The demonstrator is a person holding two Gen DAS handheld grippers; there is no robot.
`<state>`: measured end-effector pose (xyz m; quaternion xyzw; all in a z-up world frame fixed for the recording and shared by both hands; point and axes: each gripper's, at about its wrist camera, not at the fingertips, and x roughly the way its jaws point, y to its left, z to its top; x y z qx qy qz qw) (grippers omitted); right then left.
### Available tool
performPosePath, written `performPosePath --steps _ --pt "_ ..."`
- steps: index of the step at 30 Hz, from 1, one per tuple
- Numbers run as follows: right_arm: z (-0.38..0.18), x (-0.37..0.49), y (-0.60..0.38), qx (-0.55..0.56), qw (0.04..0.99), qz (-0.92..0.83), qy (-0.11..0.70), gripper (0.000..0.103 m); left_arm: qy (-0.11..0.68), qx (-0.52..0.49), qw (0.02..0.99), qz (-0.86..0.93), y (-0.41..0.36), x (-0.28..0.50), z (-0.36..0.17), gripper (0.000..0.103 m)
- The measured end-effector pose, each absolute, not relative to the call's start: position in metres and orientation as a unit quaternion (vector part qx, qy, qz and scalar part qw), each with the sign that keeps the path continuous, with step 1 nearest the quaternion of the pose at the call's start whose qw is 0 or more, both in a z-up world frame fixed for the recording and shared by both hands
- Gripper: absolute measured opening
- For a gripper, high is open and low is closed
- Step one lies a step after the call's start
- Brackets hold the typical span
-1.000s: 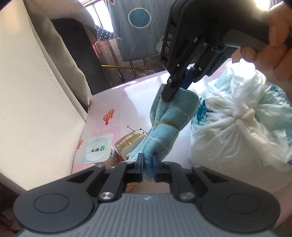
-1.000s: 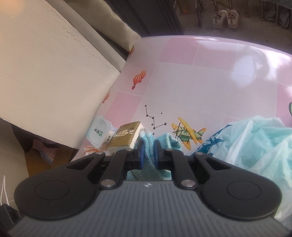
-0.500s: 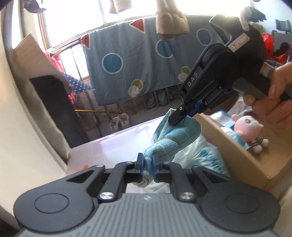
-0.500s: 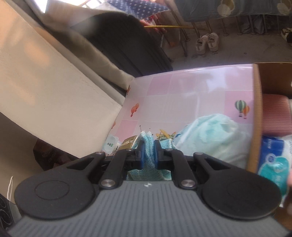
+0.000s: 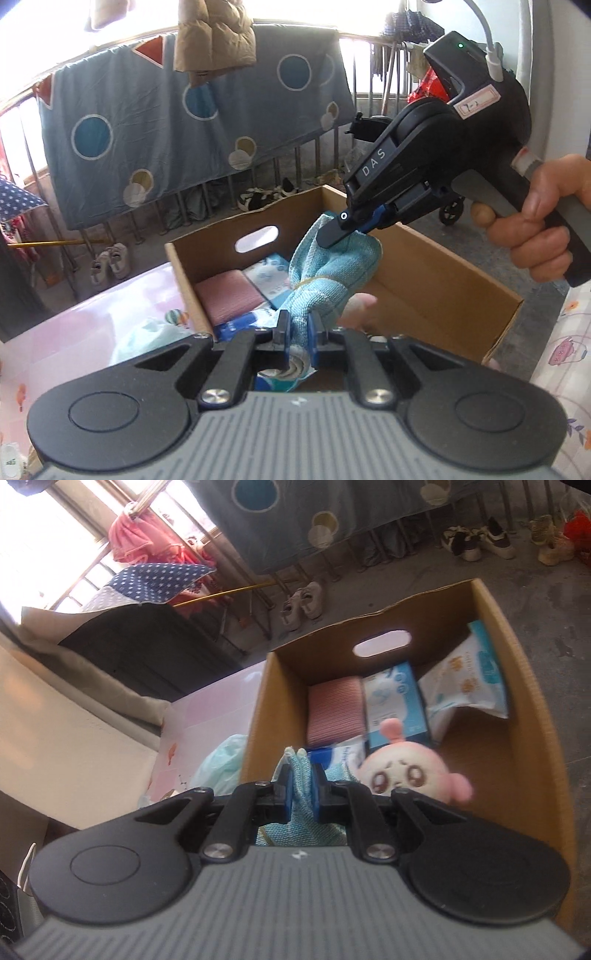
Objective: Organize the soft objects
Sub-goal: 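Carry the blue towel into the box and open the right gripper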
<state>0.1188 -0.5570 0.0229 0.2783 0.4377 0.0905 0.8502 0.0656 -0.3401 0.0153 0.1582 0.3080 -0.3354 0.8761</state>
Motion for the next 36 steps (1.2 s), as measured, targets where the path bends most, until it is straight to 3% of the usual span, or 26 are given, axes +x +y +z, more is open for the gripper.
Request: performPosePath --steps 10,11,15,16,23,28,36 --pt "0.001 0.159 -0.615 0.191 0.863 0.056 0.465 0.009 0.372 0.143 0.837 -0.375 -0.423 0.102 -0.024 0.012" --pt "0.001 0.164 -0.616 0.171 0.868 0.052 0.464 0.009 0.38 0.142 0.831 -0.381 -0.429 0.105 -0.029 0.014" --pt "-0.008 0.18 -0.614 0.101 0.879 0.042 0.464 0.014 0.406 0.139 0.809 -0.402 -0.445 0.11 -0.046 0.043" --pt "-0.011 0.181 -0.614 0.093 0.881 0.038 0.462 0.016 0.406 0.144 0.809 -0.401 -0.445 0.109 -0.049 0.044" --pt "-0.017 0.165 -0.623 0.114 0.89 0.032 0.44 0.019 0.412 0.143 0.809 -0.395 -0.437 0.114 -0.055 0.051" --pt "0.005 0.146 -0.633 0.14 0.905 0.009 0.401 0.027 0.409 0.117 0.82 -0.383 -0.417 0.12 -0.042 0.054" --pt "0.029 0.11 -0.638 0.2 0.907 0.016 0.37 0.029 0.398 0.1 0.843 -0.348 -0.374 0.117 -0.019 0.055"
